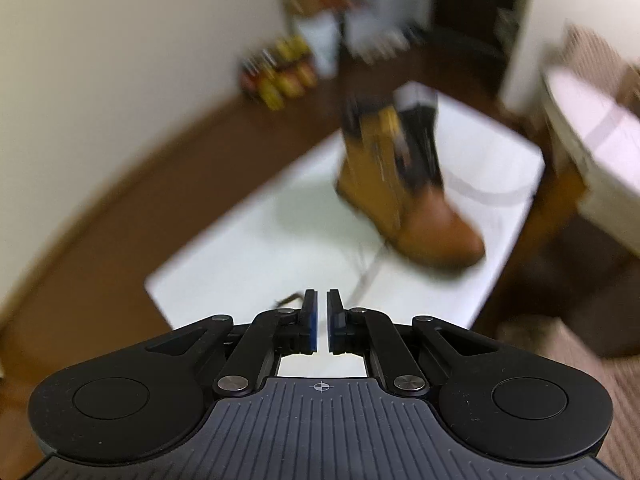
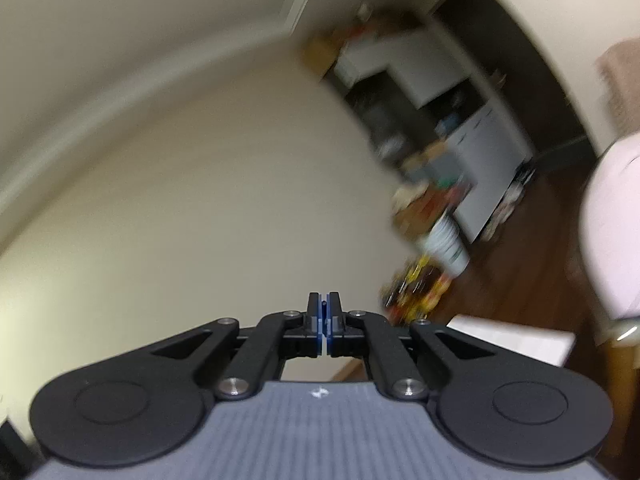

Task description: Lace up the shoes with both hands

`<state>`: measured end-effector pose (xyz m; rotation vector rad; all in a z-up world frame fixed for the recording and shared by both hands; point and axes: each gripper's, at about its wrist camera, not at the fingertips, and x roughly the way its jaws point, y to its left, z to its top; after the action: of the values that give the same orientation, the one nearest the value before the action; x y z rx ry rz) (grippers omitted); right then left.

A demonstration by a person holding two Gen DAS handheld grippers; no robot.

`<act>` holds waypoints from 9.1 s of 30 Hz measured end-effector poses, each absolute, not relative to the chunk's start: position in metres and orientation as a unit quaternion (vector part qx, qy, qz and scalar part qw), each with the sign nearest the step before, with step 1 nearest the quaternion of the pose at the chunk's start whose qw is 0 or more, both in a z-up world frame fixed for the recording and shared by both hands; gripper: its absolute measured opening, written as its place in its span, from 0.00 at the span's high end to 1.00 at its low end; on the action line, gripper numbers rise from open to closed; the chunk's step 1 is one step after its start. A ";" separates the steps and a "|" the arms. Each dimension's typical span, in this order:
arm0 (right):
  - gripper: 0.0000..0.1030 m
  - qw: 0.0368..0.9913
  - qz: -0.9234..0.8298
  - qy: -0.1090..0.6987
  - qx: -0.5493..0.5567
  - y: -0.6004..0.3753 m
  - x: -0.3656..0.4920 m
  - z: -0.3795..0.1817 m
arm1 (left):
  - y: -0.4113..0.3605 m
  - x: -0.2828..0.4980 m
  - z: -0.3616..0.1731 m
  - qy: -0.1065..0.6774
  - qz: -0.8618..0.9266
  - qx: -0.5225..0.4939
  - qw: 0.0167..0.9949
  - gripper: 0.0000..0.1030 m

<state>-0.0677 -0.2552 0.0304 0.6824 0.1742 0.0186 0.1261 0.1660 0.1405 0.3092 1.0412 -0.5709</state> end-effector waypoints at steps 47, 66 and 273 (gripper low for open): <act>0.71 0.763 0.063 0.484 0.424 -0.121 0.092 -0.262 | 0.128 0.155 -0.026 0.544 -0.436 0.276 0.662 0.98; 0.97 0.543 0.084 0.431 0.716 -0.089 0.092 -0.329 | 0.134 0.154 0.031 0.515 -0.475 0.248 0.668 0.98; 0.97 0.725 -0.238 0.154 0.628 -0.144 0.129 -0.180 | 0.028 0.306 0.076 0.312 -0.701 0.299 0.567 0.86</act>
<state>0.1293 -0.1440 -0.1802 1.3858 0.3402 -0.5249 0.3063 0.0276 0.0764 0.7033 0.7333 -1.6467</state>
